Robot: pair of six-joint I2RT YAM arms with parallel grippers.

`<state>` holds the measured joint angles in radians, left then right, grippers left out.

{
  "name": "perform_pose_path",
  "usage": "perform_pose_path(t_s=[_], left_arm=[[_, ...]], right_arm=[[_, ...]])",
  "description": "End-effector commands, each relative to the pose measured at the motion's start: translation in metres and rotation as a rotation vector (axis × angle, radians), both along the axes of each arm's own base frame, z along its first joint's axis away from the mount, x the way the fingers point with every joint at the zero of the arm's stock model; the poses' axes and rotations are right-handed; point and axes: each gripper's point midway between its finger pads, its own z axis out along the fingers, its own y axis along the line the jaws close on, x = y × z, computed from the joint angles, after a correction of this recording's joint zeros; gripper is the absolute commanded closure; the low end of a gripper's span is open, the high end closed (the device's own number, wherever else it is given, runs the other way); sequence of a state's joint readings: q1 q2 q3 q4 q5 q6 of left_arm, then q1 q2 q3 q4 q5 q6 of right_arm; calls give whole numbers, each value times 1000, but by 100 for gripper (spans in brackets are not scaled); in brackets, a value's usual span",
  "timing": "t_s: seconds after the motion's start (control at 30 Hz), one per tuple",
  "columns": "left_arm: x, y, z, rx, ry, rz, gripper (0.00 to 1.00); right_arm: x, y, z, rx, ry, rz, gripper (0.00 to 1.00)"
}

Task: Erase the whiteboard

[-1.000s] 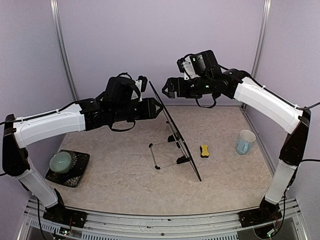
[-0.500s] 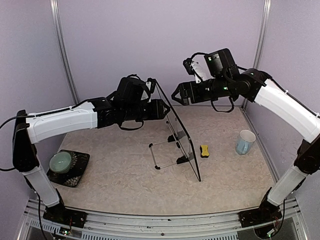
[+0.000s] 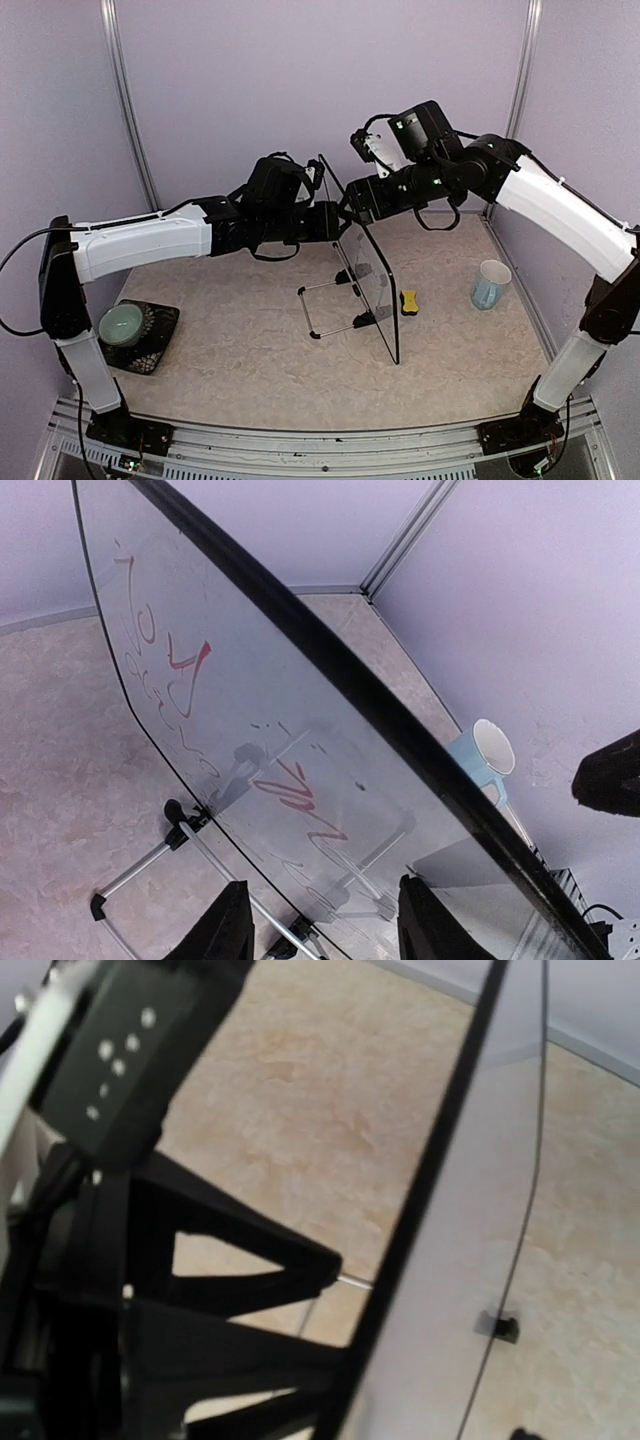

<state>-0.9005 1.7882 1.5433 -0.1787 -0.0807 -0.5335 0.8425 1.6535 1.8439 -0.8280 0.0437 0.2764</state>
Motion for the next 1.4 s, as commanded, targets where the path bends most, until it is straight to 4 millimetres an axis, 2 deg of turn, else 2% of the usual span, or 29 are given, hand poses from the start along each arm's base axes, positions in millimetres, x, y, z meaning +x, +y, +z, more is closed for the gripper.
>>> perform_pose_path(t_s=[0.0,0.13,0.27,0.5,0.67,0.87,0.97,1.2,1.37], left_arm=[[-2,-14,13,-55,-16,-30,51],[0,-16,15,-65,-28,-34,51],[1,-22,16,-84,-27,-45,51],[3,-35,15,-102,-18,-72,51],[6,-37,9,-97,-9,-68,51],[7,-39,5,-100,-7,-73,51],[7,-44,2,-104,-4,-84,51],[4,-38,0,-91,4,-74,51],[-3,-18,-1,-98,10,-27,50]], right_arm=[[-4,-11,1,-36,-15,-22,21],[-6,-14,-9,-64,-1,-27,22],[-11,-15,-4,-37,-2,-12,25],[-7,-24,-6,-72,-2,-46,40],[-4,-35,-7,-88,-1,-87,49],[-1,-43,-15,-117,12,-112,70],[3,-49,-16,-132,6,-128,77],[12,-54,-23,-176,23,-139,83],[18,-51,-17,-178,14,-147,98]])
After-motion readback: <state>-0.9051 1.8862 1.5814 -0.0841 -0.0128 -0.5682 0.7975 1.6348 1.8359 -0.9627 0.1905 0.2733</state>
